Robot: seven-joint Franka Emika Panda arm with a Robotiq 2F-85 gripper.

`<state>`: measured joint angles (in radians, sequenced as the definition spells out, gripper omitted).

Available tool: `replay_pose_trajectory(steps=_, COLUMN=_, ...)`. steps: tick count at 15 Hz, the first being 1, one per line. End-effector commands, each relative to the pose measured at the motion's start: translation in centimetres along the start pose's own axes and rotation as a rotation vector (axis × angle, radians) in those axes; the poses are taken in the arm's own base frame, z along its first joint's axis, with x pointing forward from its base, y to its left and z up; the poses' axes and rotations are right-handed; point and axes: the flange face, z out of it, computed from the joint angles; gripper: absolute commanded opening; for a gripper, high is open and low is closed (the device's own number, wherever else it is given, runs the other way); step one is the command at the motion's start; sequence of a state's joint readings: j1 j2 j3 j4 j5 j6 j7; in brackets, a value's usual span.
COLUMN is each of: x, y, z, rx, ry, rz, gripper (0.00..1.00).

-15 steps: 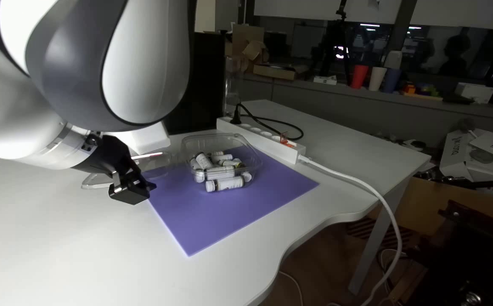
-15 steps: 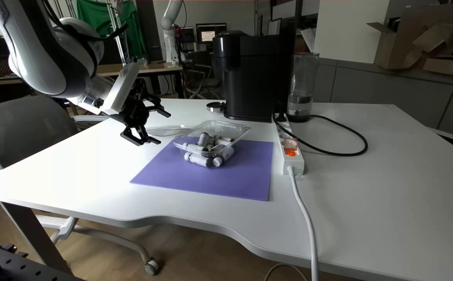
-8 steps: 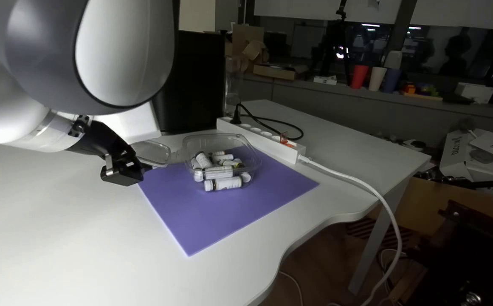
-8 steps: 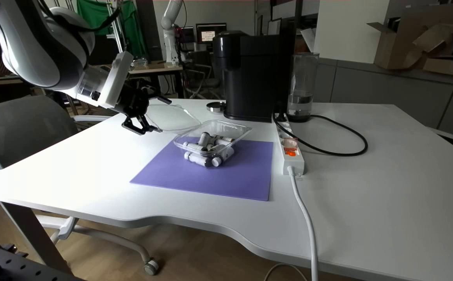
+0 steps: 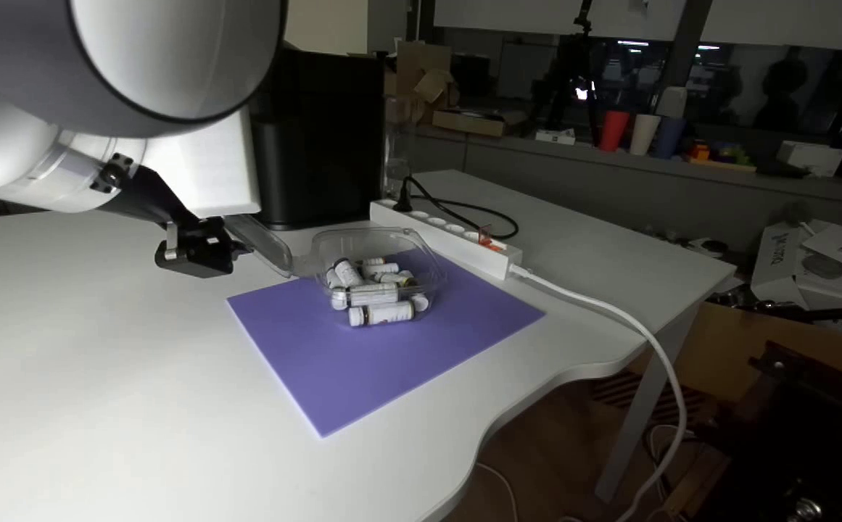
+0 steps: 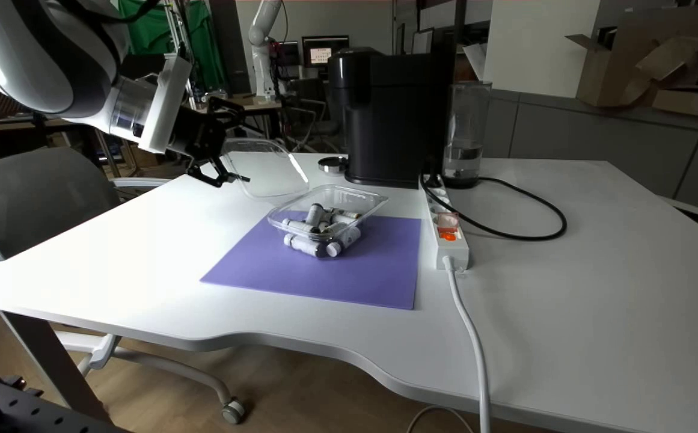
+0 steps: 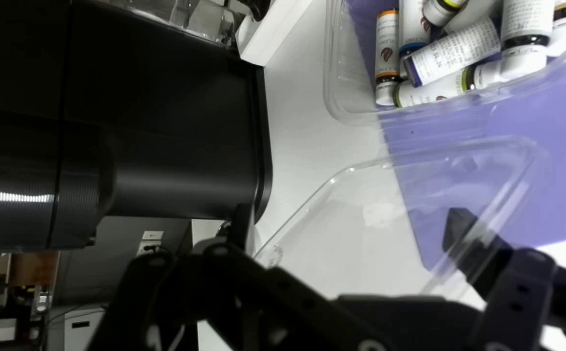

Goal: Close the container

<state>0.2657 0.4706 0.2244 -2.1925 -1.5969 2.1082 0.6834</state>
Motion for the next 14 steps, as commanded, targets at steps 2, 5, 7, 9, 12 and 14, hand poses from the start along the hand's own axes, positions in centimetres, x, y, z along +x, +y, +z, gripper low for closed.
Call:
replay_pose_trajectory(steps=2, x=-3.2, y=1.7, z=-1.6, rx=0.015, ry=-0.043, rz=0.095, gripper=1.00)
replay_pose_trajectory(steps=5, x=-5.4, y=2.5, z=-1.4, rx=0.081, ry=-0.085, rz=0.155, gripper=1.00)
replay_pose_trajectory(steps=7, x=-7.1, y=3.2, z=-1.0, rx=0.124, ry=-0.118, rz=0.202, gripper=1.00)
replay_pose_trajectory(steps=9, x=-8.8, y=4.0, z=-0.3, rx=0.166, ry=-0.145, rz=0.252, gripper=1.00)
replay_pose_trajectory(steps=12, x=-11.4, y=4.9, z=1.0, rx=0.223, ry=-0.176, rz=0.324, gripper=1.00)
replay_pose_trajectory(steps=14, x=-13.1, y=5.7, z=1.7, rx=0.238, ry=-0.196, rz=0.372, gripper=1.00)
